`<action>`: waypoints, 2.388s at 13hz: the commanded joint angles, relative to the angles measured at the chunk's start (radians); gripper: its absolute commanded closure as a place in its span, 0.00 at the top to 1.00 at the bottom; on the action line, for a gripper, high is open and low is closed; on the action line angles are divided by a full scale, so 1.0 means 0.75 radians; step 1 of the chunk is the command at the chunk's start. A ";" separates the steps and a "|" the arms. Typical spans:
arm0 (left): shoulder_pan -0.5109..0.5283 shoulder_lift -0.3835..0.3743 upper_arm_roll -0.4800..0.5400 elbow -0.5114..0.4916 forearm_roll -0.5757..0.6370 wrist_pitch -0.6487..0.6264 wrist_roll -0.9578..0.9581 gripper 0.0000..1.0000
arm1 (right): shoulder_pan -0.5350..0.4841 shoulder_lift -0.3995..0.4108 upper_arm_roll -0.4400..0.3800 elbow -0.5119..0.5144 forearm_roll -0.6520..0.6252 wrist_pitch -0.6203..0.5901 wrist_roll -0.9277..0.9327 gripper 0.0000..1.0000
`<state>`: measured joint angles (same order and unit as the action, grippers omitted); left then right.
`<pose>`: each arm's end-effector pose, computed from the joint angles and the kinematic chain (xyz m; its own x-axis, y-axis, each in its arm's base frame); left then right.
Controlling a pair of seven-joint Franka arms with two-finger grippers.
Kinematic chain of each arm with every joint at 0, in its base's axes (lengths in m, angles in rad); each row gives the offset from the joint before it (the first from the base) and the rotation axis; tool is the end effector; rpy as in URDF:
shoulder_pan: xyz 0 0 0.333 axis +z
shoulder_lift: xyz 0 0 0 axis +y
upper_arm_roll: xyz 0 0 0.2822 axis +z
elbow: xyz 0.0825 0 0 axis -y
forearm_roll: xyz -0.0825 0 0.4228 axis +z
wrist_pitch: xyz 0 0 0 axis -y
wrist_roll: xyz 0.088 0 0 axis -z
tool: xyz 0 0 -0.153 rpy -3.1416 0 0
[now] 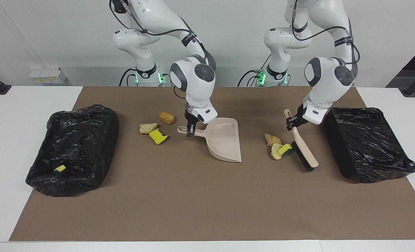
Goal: Sweep and dump trash in bin
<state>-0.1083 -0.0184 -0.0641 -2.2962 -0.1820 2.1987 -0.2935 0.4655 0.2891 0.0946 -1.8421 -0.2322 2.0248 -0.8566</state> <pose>0.5187 -0.1035 0.2462 0.9669 0.2239 -0.1221 0.2370 -0.9658 0.1057 0.5497 0.3171 0.2661 0.0452 0.9785 -0.2010 0.9988 -0.0409 0.0258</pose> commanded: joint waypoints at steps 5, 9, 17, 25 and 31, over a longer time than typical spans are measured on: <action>-0.054 -0.047 -0.329 -0.092 -0.040 0.095 -0.136 0.00 | -0.013 -0.009 0.005 -0.021 -0.028 0.031 -0.022 0.00; -0.054 -0.065 -0.562 -0.082 -0.189 0.102 -0.216 0.00 | -0.015 -0.009 0.005 -0.023 -0.028 0.035 -0.022 0.00; 0.028 -0.129 -0.600 0.004 -0.254 -0.147 -0.455 0.00 | -0.015 -0.009 0.005 -0.021 -0.026 0.033 -0.022 0.00; 0.079 -0.476 -0.477 -0.229 -0.203 -0.316 -0.509 0.00 | -0.017 -0.007 0.005 -0.021 -0.022 0.039 -0.022 0.00; 0.077 -0.421 -0.483 -0.327 -0.203 -0.122 -0.521 0.00 | -0.017 -0.007 0.005 -0.023 -0.020 0.039 -0.020 0.00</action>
<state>-0.0520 -0.3305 -0.4202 -2.5180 -0.3442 2.0622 -0.6635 0.4649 0.2891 0.0934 -1.8433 -0.2323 2.0251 -0.8566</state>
